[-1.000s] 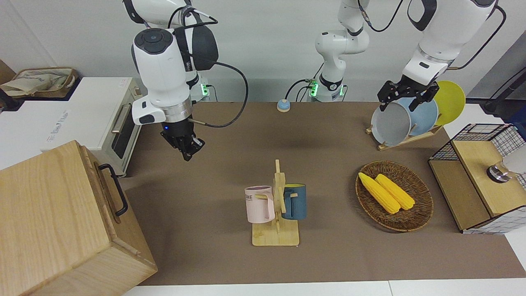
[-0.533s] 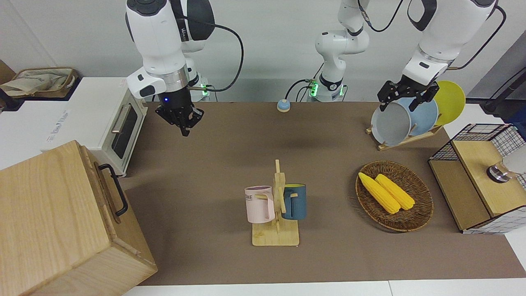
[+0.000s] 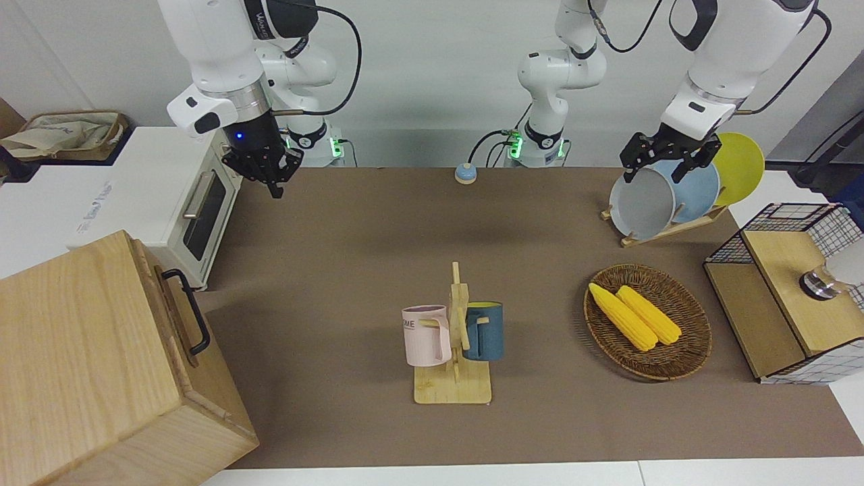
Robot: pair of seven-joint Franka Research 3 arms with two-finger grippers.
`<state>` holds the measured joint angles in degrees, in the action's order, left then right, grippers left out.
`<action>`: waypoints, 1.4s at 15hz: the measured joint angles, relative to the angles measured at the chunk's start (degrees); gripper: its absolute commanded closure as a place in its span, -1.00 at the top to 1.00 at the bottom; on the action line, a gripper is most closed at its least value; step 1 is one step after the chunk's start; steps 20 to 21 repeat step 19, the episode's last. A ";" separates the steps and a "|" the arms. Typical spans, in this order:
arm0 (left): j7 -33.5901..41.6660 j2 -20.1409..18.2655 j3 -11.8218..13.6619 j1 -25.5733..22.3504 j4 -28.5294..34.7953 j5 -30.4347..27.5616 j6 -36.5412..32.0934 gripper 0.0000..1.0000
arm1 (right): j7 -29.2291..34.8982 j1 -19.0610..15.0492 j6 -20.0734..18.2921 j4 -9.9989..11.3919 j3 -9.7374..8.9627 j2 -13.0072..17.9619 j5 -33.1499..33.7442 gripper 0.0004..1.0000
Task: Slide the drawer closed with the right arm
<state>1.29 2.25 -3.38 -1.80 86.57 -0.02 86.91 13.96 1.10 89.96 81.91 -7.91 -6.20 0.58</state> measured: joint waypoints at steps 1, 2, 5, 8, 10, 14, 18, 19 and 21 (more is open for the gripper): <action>0.00 0.00 0.00 0.00 0.00 0.00 0.00 0.99 | -0.46 -0.02 -0.08 0.23 0.39 0.12 0.00 -0.36; 0.00 0.00 0.00 0.00 0.00 0.00 0.00 0.99 | -0.86 -0.02 -0.10 0.44 0.76 0.18 0.00 0.22; 0.00 0.00 0.00 0.00 0.00 0.00 0.00 0.99 | -1.15 -0.06 -0.10 0.81 1.53 0.18 0.01 0.97; 0.00 0.00 0.00 0.00 0.00 0.00 0.00 0.99 | -1.16 -0.08 -0.10 0.83 2.29 0.18 0.01 0.97; 0.00 0.00 0.00 0.00 0.00 0.00 0.00 0.99 | -1.16 0.02 -0.10 0.82 2.25 0.18 0.03 0.97; 0.00 0.00 0.00 0.00 0.00 0.00 0.00 0.99 | -1.39 0.12 -0.10 0.79 2.06 0.18 0.08 0.97; 0.00 0.00 0.00 0.00 0.00 0.00 0.00 0.99 | -3.54 0.16 -0.10 0.71 1.89 0.18 0.09 0.97; 0.00 0.00 0.00 0.00 0.00 0.00 0.00 0.99 | -4.29 0.17 -0.10 0.72 1.87 0.18 0.14 0.97; 0.00 0.00 0.00 0.00 0.00 0.00 0.00 0.99 | -4.29 0.17 -0.10 0.72 1.87 0.18 0.14 0.97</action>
